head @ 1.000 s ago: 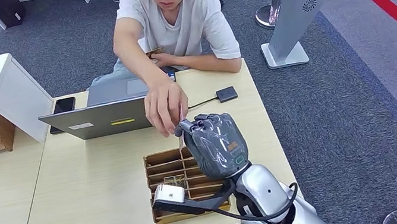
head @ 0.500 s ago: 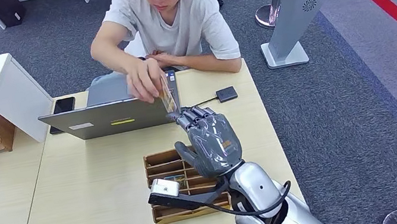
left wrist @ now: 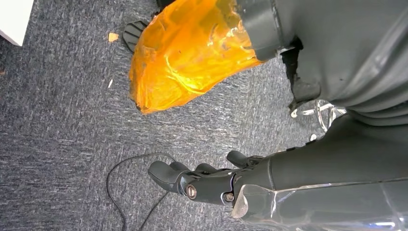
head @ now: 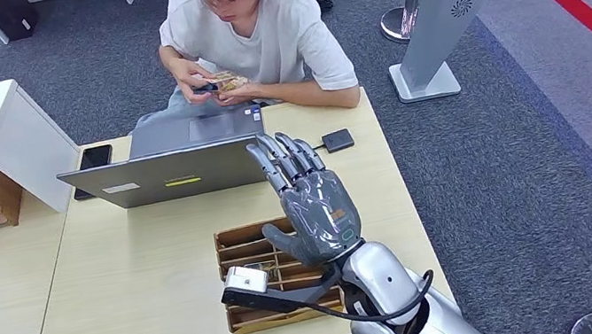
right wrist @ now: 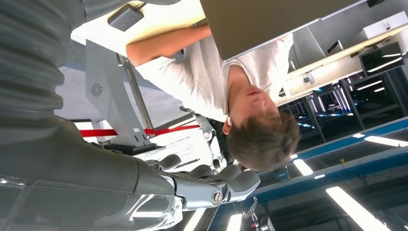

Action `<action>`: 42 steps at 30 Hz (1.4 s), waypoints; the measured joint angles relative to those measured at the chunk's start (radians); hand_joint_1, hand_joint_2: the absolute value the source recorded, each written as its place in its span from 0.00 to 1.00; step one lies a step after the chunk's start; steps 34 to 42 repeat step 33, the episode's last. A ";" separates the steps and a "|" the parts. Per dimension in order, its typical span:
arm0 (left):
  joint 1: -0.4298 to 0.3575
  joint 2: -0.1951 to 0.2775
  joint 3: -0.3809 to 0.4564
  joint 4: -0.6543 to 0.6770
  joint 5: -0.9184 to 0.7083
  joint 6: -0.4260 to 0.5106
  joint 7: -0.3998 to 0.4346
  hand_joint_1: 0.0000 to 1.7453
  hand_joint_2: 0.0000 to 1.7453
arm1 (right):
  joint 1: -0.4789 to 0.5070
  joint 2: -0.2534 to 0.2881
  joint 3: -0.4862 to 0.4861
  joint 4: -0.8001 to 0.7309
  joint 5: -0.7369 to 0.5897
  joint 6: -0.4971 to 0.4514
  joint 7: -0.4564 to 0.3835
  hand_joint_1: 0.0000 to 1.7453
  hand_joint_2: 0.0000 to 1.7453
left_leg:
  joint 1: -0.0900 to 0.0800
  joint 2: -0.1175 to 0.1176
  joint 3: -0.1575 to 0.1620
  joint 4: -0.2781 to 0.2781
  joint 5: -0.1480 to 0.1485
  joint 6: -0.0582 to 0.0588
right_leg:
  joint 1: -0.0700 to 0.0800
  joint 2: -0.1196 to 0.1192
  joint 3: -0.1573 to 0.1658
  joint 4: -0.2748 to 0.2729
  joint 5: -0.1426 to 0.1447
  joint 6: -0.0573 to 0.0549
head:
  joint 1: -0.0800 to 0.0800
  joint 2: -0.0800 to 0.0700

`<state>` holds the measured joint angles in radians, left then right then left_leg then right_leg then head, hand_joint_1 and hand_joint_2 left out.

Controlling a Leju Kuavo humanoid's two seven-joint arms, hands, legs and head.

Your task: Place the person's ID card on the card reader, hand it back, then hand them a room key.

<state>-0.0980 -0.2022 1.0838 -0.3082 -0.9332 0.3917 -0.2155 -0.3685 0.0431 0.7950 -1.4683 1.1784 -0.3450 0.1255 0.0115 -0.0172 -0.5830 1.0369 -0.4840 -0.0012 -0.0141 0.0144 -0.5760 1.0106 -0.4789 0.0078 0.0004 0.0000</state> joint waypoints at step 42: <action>0.002 0.014 -0.001 0.026 0.043 0.027 -0.071 0.00 0.00 | 0.216 -0.045 -0.087 -0.317 -1.358 0.430 -0.596 0.00 0.00 | 0.000 0.000 0.000 0.000 0.000 0.000 | 0.000 0.000 0.000 0.000 0.000 0.000 | 0.000 0.000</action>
